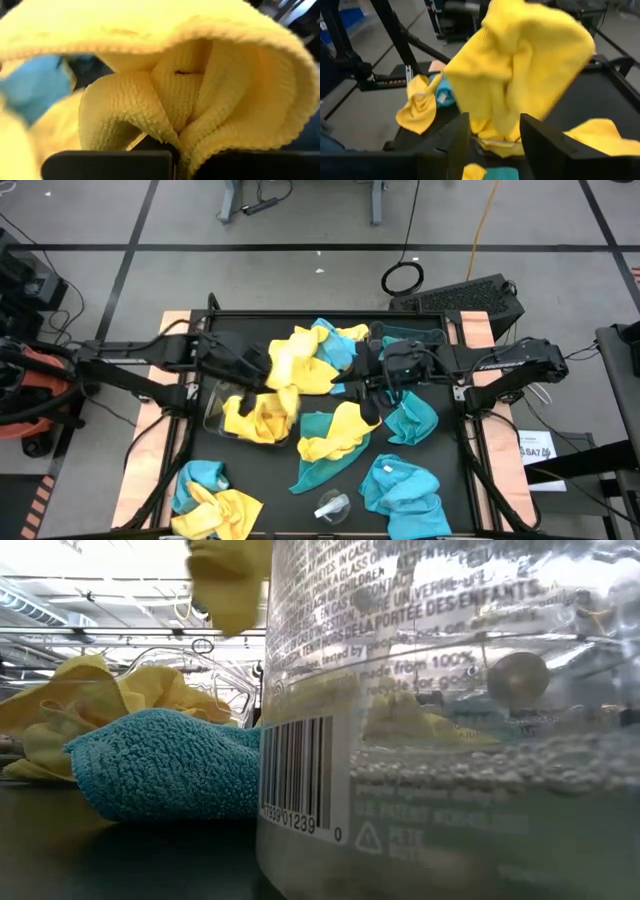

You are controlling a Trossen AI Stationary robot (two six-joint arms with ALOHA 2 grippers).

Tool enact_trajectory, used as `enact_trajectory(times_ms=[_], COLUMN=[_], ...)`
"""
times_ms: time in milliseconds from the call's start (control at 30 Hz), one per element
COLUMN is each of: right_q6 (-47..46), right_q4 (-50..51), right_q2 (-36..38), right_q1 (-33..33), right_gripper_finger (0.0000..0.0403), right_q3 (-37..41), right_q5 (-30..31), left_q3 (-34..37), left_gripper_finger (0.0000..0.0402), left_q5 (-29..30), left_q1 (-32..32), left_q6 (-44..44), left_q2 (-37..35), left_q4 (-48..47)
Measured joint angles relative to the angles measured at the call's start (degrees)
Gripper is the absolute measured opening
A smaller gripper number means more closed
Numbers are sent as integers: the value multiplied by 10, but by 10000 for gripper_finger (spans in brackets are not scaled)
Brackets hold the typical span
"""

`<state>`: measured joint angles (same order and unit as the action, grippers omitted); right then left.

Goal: Sort microfiber towel by color & place in baskets
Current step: Put the yellow microfiber towel into the bottom transparent bin

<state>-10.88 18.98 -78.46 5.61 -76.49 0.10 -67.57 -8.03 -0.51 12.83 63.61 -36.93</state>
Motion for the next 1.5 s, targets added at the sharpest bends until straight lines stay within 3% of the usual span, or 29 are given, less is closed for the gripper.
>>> enact_trajectory(times_ms=[300,533,1000,1300,1500], right_q6=[6,13,19,21,30], right_q4=[37,40,52,53,52], right_q2=[0,0,0,0,0], right_q1=[0,0,0,0,-2], right_gripper_finger=[183,180,180,180,180], right_q3=[0,0,0,0,0], right_q5=[0,0,0,0,0], left_q3=[18,87,261,370,398], left_gripper_finger=[12,12,12,12,14], left_q5=[60,67,44,16,10], left_q1=[-31,-56,-94,-93,-93], left_q6=[39,74,154,198,213], left_q2=[-38,-37,-37,-36,-18], left_q4=[-155,-164,-100,-10,20])
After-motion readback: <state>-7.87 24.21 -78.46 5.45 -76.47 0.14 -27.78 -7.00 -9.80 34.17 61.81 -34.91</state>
